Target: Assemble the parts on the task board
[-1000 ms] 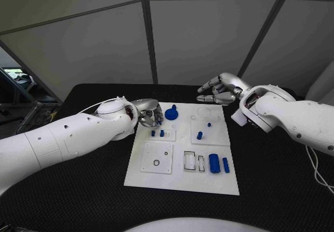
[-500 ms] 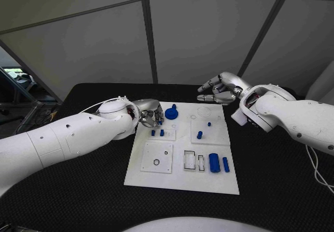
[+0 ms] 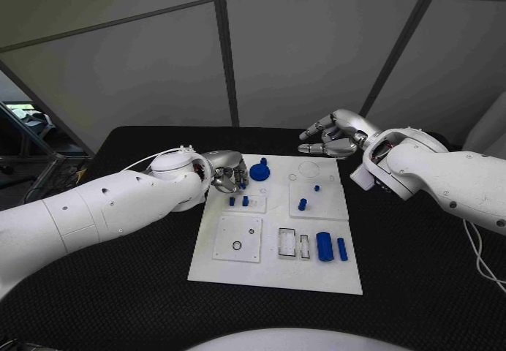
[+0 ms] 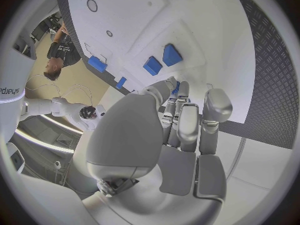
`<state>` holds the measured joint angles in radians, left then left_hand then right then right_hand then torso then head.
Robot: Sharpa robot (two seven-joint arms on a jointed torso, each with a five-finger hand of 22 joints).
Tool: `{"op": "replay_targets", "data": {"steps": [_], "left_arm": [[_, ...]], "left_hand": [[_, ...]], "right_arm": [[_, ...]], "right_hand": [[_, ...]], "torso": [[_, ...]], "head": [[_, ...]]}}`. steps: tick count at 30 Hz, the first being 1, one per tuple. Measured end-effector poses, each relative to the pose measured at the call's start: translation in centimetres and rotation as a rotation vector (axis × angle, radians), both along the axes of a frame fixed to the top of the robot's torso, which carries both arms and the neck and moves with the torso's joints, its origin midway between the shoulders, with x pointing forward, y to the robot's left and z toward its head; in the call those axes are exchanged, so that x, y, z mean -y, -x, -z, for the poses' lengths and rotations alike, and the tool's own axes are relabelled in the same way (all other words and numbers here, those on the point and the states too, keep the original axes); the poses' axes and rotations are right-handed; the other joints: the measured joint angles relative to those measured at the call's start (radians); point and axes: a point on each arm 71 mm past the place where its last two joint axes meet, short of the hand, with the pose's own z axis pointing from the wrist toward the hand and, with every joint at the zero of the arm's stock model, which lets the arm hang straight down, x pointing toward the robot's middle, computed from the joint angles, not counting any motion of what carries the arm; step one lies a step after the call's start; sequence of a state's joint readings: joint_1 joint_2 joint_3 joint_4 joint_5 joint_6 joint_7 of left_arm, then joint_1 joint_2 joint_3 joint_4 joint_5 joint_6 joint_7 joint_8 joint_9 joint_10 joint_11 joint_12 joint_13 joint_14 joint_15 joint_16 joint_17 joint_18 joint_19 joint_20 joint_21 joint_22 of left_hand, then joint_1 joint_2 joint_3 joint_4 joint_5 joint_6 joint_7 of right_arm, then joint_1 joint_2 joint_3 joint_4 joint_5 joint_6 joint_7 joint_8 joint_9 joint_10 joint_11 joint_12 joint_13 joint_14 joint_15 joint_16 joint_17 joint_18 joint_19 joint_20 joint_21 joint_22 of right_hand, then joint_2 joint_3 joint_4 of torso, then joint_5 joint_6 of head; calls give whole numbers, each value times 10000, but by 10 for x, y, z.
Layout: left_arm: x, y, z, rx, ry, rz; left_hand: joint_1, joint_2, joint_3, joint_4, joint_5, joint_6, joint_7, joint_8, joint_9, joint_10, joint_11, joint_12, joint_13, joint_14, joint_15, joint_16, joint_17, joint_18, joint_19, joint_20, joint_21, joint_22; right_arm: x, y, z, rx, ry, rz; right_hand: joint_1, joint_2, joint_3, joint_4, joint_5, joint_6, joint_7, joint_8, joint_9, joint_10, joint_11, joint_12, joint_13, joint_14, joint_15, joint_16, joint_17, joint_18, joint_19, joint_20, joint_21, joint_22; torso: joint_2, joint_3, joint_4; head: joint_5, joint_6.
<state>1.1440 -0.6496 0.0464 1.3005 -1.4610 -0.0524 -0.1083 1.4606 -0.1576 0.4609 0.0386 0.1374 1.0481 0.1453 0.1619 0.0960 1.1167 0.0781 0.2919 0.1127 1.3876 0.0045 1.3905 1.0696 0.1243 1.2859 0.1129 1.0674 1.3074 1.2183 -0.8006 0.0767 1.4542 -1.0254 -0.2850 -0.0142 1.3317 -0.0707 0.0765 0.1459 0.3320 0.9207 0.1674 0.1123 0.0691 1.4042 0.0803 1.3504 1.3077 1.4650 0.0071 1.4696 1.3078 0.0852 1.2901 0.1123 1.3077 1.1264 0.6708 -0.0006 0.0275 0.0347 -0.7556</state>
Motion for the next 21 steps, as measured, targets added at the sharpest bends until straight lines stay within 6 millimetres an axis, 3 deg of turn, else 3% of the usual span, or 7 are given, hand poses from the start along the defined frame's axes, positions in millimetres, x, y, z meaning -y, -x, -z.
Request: {"op": "replay_targets", "data": {"steps": [5,12,21], "left_arm": [[1,0,1,-60,-43,-1],[0,0,2,-89,-65,-20],[-3,0,2,-90,-92,-96]], "left_hand": [[-79,-80,0,0,0,-408,51,-341,-137,-86,85,-193,-29,-26,26,0,-46,0,-37,36,-38,0],[-132,-132,0,0,1,-586,49,-482,-197,-104,103,-260,-32,-26,26,0,-53,0,-36,36,-90,0],[-172,-173,0,0,2,-1140,-110,-894,-313,-104,103,-469,-32,-61,61,0,-92,0,-36,36,-193,0]], "right_arm": [[0,0,0,-3,2,0],[1,0,0,-5,6,8],[2,0,0,-8,15,36]], "right_hand": [[0,0,0,0,36,0,0,0,0,0,0,0,0,0,0,-41,2,0,0,0,-32,-14],[0,0,0,0,42,0,0,0,0,0,0,0,0,0,0,-40,1,0,0,0,-36,-22],[0,0,0,0,42,0,0,0,0,-3,-2,0,0,0,0,-50,0,0,-12,-1,-76,-97]], "torso": [[0,0,-3],[0,-2,-6],[0,-4,0]], "head": [[0,0],[-20,-15],[-25,-12]]}}
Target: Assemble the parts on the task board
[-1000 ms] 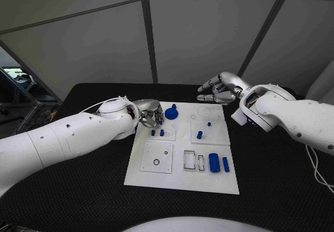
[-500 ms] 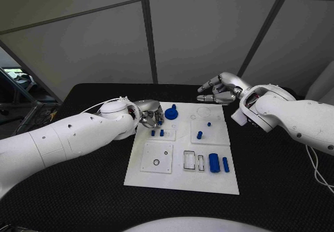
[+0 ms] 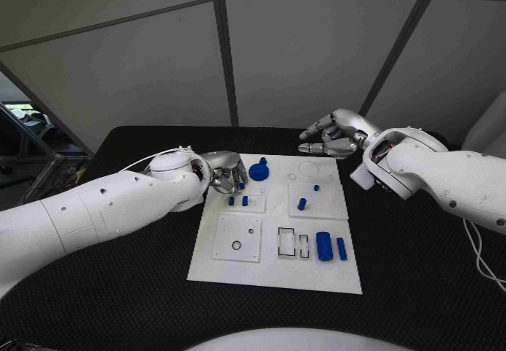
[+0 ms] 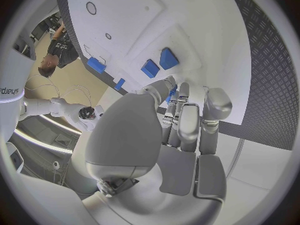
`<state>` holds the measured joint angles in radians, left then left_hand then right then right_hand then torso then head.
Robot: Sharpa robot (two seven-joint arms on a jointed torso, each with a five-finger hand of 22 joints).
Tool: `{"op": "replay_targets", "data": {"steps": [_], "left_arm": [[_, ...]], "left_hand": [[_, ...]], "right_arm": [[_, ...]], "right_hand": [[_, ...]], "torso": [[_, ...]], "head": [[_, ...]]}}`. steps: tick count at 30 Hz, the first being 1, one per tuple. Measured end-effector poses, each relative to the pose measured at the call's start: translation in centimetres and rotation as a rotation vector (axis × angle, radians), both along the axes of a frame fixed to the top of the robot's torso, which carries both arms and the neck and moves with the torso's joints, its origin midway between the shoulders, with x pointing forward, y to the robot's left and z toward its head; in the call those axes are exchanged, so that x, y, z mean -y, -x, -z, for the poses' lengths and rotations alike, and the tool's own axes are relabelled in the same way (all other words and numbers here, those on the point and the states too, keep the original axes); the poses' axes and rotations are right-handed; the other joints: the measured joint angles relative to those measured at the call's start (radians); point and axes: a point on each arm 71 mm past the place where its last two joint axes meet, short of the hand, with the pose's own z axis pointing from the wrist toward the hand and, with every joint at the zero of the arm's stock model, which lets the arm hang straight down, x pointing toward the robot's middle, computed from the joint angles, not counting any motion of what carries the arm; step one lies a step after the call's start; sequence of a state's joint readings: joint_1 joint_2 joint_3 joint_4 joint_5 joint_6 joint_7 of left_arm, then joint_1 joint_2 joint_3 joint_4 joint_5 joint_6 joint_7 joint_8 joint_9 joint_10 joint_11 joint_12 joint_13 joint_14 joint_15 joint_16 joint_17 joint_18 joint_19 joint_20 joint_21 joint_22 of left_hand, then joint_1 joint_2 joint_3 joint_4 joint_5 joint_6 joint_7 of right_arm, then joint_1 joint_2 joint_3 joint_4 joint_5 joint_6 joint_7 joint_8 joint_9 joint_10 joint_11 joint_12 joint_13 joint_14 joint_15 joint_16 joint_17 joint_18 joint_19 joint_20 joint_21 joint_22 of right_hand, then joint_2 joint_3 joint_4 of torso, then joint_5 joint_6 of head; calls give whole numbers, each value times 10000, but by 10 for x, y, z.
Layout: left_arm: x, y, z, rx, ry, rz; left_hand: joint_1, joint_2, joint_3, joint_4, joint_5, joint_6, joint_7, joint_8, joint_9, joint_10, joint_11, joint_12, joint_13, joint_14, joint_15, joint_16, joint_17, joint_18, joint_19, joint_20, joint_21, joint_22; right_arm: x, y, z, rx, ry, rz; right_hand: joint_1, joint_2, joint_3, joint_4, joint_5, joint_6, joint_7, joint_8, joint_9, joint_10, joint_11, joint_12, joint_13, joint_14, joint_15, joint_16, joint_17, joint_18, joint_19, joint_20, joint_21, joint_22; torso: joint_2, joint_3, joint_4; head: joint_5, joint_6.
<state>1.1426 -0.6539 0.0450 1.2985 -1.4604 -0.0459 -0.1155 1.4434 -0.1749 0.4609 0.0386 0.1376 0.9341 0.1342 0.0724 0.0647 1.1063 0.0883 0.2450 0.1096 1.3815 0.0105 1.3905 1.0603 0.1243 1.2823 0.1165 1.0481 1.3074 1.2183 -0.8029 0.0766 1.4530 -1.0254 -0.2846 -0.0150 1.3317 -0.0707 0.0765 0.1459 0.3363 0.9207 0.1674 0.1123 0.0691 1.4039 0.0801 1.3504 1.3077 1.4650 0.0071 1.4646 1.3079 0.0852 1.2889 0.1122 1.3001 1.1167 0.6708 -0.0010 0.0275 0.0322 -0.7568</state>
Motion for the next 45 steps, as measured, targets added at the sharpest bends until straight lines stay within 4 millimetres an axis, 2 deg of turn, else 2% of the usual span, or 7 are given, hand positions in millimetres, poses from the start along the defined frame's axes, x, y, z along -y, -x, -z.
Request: {"op": "replay_targets", "data": {"steps": [9,17,20,23,25,30,45], "left_arm": [[-9,0,-1,81,11,-173],[-31,-4,-18,538,277,-641],[-38,-4,-24,735,399,-778],[-49,-3,-33,979,687,-967],[-58,-1,-37,1090,979,-1127],[-80,4,-47,1147,2248,-1652],[-101,18,-45,-1749,10251,-3636]], "left_hand": [[-79,-79,-101,-14,1,-594,-60,-57,1,-145,69,-224,-3,-125,126,0,-318,-1,-53,53,-311,-59],[-78,-79,-154,-14,1,-672,-67,-57,7,-218,142,-288,-9,-292,147,-147,-703,0,-261,107,-662,-207],[-78,-79,-154,-14,1,-436,44,45,46,-218,141,-288,-6,-559,148,-369,-1204,1,-467,100,-955,-331],[-78,-79,-154,-14,1,163,140,322,125,-170,94,-281,51,-1382,107,-1219,-2808,11,-1118,100,-2102,-851],[-66,-68,-154,-14,1,612,207,549,190,28,55,-102,124,-1715,94,-1629,-3504,707,-1511,72,-2807,-1182],[-147,74,-171,3,-37,904,180,686,210,115,31,175,268,-2546,45,-3016,-5452,702,-2109,33,-4149,-1885],[-751,201,-721,607,-37,790,284,608,103,-358,175,423,311,-2807,234,-4150,-6213,701,-2216,141,-5388,-2868]], "right_arm": [[6,-3,2,-49,214,140],[17,-5,7,-58,838,262],[20,-5,9,45,1137,246],[22,-2,15,271,1702,148],[24,1,20,466,2130,48],[23,14,32,1121,3246,-294],[14,31,63,1706,5530,-750]], "right_hand": [[146,64,18,73,0,-1,-1,0,0,-1416,-70,-2003,-1519,23,-24,-944,-290,241,-738,-35,-919,-1171],[916,34,688,75,-129,436,-150,190,42,-3657,-175,-6998,-6013,-19,-162,-1790,-1209,395,-994,-143,-1507,-1849],[1178,-55,1111,61,-380,634,-157,216,41,-3642,-139,-8211,-7137,-19,-162,-1846,-1219,396,-926,-197,-1508,-1795],[1414,-226,1589,-33,-747,944,-136,269,41,-3582,-84,-9321,-8198,-20,-162,-1846,-1152,394,-733,-139,-1341,-1532],[1497,-310,1905,-69,-836,1154,-154,312,41,-3204,-98,-9967,-8892,-19,-162,-1720,-1040,394,-579,-171,-1167,-1301],[1382,-590,2317,-178,-835,1303,-219,312,26,-2725,-123,-10844,-9823,-20,-162,-1578,-845,393,-447,-175,-947,-942],[1051,-1030,2417,-91,-1277,1168,-175,-82,-19,-3074,40,-11672,-10699,16,-121,-1578,-896,393,-451,-103,-947,-947]], "torso": [[-7,-10,8],[-13,-7,8],[-15,-6,8],[-21,-7,7],[-22,-6,0],[-10,3,-15],[-4,-15,5]], "head": [[0,-1],[-11,58],[-33,83],[-105,121],[-175,153],[-429,256],[-810,208]]}}
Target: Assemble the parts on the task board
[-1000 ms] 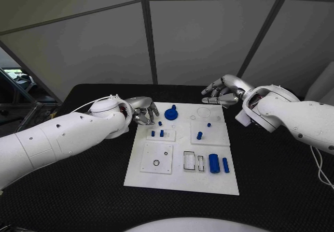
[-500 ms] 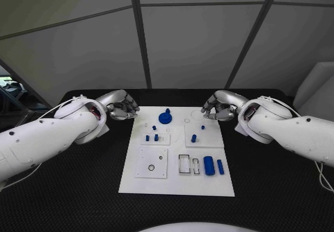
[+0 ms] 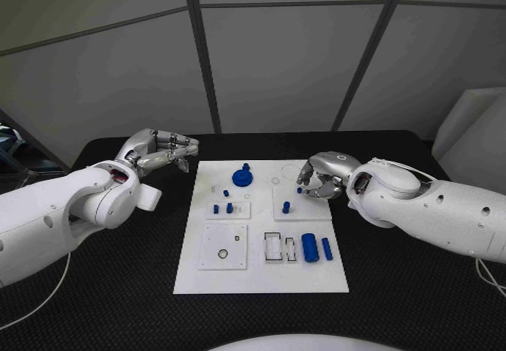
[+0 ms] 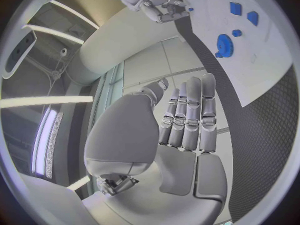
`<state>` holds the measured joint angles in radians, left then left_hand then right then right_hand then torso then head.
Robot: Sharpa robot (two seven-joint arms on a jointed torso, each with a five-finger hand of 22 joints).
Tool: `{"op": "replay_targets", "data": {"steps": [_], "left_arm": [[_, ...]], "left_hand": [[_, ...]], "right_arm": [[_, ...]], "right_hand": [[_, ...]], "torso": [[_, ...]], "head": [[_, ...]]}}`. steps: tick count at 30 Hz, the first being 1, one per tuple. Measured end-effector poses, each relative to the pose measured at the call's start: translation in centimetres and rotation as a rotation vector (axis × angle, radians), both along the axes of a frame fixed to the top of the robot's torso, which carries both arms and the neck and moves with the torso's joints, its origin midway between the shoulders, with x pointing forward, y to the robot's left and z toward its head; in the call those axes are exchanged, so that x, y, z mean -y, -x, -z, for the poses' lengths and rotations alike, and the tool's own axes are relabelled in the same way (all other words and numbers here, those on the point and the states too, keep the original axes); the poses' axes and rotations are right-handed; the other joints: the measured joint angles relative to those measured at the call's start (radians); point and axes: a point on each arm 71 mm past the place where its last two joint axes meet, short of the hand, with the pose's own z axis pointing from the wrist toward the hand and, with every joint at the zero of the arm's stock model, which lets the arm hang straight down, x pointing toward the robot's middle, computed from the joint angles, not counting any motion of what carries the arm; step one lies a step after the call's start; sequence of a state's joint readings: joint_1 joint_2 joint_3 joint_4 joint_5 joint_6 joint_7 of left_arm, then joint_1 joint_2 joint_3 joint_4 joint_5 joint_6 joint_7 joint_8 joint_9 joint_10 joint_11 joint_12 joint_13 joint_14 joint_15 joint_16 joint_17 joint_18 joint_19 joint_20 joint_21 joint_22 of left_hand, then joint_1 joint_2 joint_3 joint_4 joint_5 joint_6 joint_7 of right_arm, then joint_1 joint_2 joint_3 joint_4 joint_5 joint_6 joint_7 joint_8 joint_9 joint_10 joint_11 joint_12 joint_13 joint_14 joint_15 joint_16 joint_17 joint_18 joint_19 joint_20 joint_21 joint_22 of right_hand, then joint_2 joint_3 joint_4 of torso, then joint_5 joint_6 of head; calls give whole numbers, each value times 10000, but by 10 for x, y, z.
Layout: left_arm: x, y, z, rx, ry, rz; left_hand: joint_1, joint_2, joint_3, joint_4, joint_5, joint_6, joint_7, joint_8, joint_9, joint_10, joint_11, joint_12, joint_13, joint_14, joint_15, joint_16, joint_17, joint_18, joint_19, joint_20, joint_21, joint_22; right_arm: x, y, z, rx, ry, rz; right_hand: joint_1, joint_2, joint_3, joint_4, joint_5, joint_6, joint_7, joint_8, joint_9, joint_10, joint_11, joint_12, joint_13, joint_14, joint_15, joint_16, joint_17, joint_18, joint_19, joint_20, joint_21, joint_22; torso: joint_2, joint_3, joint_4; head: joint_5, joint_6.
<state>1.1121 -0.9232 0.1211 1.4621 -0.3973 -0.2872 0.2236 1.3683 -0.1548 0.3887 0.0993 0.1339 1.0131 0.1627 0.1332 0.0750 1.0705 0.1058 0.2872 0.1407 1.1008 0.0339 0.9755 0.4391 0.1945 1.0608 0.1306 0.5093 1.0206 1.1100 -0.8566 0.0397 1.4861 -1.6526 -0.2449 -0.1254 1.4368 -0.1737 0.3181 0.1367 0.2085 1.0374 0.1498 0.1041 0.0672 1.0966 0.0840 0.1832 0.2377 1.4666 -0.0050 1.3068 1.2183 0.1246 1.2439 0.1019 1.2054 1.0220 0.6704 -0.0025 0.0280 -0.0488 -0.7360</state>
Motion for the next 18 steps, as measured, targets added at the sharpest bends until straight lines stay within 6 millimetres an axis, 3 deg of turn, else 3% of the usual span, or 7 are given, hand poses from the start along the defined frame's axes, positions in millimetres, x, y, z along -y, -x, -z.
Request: {"op": "replay_targets", "data": {"steps": [6,15,18], "left_arm": [[2,1,-1,-299,1519,-136],[3,3,-3,-379,2256,-196],[3,3,-3,-387,2360,-201]], "left_hand": [[55,54,-27,-27,0,0,0,0,1,0,0,23,6,0,0,-53,-16,0,3,3,-34,-48],[56,53,-54,-54,0,0,0,1,2,1,0,71,10,0,0,-53,-32,0,38,38,-111,-87],[98,93,-54,-54,0,0,-1,1,2,1,0,71,9,0,0,-53,-31,0,38,37,-111,-100]], "right_arm": [[-6,-1,4,69,301,35],[-14,-2,8,97,538,-20],[-16,-3,10,57,608,-23]], "right_hand": [[0,0,16,-16,0,-66,66,-63,0,-34,34,-65,-139,1,71,40,40,1,35,35,0,30],[5,6,275,-108,0,-33,98,-114,1,90,94,-110,-340,1,71,110,138,0,74,73,59,143],[125,126,449,-194,0,19,142,-114,15,279,61,-110,-429,1,70,176,183,0,94,93,124,209]], "torso": [[5,-1,-5],[14,-1,-5],[14,1,-5]], "head": [[-35,10],[-49,-12],[-36,-20]]}}
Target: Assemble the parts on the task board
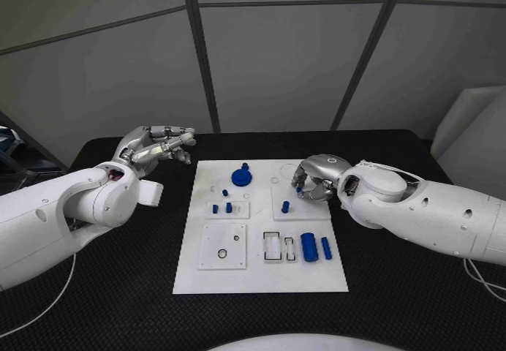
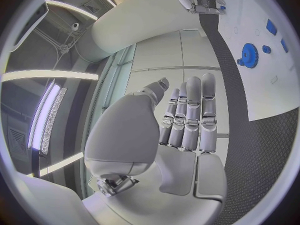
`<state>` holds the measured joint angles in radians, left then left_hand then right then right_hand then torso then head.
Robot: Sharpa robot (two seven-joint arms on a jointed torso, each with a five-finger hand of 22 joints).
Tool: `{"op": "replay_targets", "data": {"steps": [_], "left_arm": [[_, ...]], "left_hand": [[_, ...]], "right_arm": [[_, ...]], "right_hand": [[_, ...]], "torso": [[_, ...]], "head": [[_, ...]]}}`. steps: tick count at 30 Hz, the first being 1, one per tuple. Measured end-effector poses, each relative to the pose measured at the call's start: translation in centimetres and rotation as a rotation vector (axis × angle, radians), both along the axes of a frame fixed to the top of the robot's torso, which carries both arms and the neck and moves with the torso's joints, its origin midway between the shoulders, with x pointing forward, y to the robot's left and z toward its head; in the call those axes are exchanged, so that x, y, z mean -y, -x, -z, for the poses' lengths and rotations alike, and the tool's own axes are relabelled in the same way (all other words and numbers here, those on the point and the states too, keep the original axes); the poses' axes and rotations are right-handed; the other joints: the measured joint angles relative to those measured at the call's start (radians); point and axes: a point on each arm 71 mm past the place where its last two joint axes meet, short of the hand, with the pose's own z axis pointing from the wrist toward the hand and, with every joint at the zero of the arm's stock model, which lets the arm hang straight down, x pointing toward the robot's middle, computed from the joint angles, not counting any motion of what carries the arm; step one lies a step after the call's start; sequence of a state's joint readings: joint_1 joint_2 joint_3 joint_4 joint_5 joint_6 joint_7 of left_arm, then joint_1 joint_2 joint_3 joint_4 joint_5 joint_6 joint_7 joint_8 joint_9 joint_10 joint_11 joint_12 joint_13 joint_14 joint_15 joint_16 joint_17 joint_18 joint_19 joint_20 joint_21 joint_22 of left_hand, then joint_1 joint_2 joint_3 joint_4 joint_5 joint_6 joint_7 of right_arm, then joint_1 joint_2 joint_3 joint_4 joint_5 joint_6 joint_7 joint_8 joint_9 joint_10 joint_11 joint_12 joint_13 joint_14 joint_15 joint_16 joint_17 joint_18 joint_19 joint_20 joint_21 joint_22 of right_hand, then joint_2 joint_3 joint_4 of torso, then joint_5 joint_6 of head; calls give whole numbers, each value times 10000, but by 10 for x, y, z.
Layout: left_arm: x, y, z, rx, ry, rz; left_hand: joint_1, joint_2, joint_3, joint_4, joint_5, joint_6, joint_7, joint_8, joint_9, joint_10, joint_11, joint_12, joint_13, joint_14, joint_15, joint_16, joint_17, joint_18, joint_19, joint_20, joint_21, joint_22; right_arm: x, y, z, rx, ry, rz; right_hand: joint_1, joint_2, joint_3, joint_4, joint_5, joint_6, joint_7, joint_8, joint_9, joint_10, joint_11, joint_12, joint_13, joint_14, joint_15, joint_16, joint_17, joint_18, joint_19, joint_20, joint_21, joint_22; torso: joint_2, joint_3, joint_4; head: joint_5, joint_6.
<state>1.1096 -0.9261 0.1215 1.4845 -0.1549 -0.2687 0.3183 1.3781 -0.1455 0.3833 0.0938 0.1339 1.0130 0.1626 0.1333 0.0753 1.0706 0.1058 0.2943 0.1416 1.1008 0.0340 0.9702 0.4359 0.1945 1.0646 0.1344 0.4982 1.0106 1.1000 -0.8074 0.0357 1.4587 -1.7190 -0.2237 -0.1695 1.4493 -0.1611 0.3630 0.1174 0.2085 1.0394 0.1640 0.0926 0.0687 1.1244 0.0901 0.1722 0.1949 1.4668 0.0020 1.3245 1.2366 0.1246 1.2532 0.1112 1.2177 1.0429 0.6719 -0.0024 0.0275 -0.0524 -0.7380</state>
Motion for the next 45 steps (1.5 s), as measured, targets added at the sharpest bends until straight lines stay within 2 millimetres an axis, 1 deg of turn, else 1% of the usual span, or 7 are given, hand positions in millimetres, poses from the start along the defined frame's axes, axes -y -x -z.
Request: {"op": "replay_targets", "data": {"steps": [11,13,17,25,38,39,45], "left_arm": [[0,1,0,-28,151,-12],[0,1,0,-33,162,-7],[0,1,0,-43,182,-2],[0,1,0,-51,196,-5],[-1,0,0,-59,194,-33],[-1,0,0,-60,193,-37],[-1,0,0,-63,190,-55]], "left_hand": [[90,90,-28,-28,8,12,86,0,1,1,0,68,11,0,0,0,-26,0,24,24,-77,-61],[90,89,-56,-56,50,35,109,0,1,2,1,68,11,0,0,-36,-26,0,36,36,-77,-70],[90,89,-56,-56,50,35,108,0,2,-69,0,68,12,0,0,-35,-25,0,74,-2,-77,-80],[91,89,-83,-30,50,35,108,0,2,-70,0,68,10,0,0,-35,-35,-1,74,-1,-77,-87],[90,89,-137,-85,50,35,108,1,3,-109,39,68,9,0,0,-34,-48,-2,110,35,-146,-118],[90,89,-138,-85,50,35,107,1,3,-109,39,68,9,0,0,-34,-48,-1,110,35,-154,-117],[90,89,-138,-85,50,-2,145,1,3,-144,75,68,8,0,1,-70,-58,-2,109,35,-154,-128]], "right_arm": [[-2,-2,0,-52,234,35],[-3,-3,-1,-63,276,25],[-5,-2,-1,-36,395,16],[-9,1,-1,194,666,4],[-4,15,-6,690,816,64],[-4,17,-8,741,784,70],[-6,23,-18,1106,453,0]], "right_hand": [[174,174,491,-335,-1,668,-213,147,96,774,-201,21,-152,-18,-95,57,-55,-3,251,-151,370,453],[183,183,561,-406,72,834,-275,198,121,930,-263,56,-154,1,-113,57,-85,-165,341,-170,471,584],[249,248,712,-559,135,1017,-337,210,139,1069,-295,53,-154,1,-185,57,-95,-165,409,-239,555,743],[329,327,1032,-881,-46,1275,-398,288,167,1214,-150,-19,-162,-11,-244,57,-59,-164,479,-308,709,964],[204,424,1122,-975,95,1346,-401,283,218,1269,-97,-140,-151,1,-255,95,-51,-162,515,-345,806,1098],[145,390,1122,-976,96,1347,-401,283,235,1449,-242,-155,-151,2,-255,95,-52,-163,515,-345,806,1098],[94,364,1096,-1003,96,1354,-393,282,223,1591,-350,-193,-150,1,-255,137,-29,-162,515,-345,864,1132]], "torso": [[-9,6,2],[-11,8,2],[-12,10,3],[-14,10,3],[-31,6,3],[-33,4,3],[-35,-2,0]], "head": [[4,-40],[15,-42],[21,-48],[22,-74],[29,-53],[30,-44],[31,-6]]}}
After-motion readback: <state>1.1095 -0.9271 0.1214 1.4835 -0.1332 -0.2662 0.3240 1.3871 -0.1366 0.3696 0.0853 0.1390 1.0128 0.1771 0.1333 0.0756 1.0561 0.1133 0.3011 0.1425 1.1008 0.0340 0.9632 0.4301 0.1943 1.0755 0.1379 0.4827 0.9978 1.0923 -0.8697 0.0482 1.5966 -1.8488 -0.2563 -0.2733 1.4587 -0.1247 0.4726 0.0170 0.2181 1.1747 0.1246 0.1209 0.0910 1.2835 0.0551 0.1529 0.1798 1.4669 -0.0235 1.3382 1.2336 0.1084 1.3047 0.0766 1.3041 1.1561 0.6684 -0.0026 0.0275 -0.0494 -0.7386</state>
